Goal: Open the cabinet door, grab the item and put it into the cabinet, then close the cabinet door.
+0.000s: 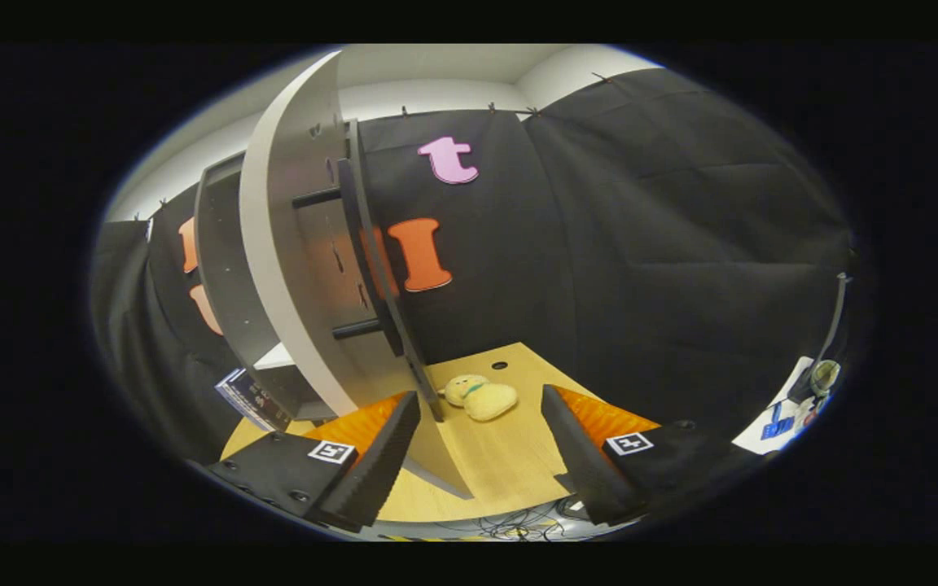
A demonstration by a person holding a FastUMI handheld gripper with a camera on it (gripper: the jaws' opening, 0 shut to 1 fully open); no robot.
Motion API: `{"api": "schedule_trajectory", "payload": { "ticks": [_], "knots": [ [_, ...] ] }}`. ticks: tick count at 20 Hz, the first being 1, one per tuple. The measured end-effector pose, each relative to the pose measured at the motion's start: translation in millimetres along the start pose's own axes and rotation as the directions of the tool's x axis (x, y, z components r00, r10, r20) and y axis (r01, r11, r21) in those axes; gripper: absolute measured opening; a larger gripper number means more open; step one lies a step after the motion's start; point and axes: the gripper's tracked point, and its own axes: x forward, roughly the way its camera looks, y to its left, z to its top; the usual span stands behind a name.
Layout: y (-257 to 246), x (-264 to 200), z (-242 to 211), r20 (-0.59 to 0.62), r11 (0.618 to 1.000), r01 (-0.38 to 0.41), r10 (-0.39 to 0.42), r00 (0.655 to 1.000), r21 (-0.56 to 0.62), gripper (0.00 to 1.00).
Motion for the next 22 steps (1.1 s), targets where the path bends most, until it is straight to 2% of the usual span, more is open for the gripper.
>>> {"api": "schedule_trajectory", "payload": {
  "ticks": [3, 11, 16, 22],
  "knots": [
    [15, -2, -3, -0.008, 0.999, -0.028, 0.027, 1.0, -0.028, 0.96],
    [107, -2, -25, -0.055, 0.98, -0.197, 0.195, 0.979, -0.024, 0.95],
    [162, 6, -38, -0.058, 0.969, -0.248, 0.247, 0.967, -0.007, 0.96],
    [221, 34, -57, -0.08, 0.965, -0.262, 0.26, 0.962, -0.014, 0.96]
  ]
}}
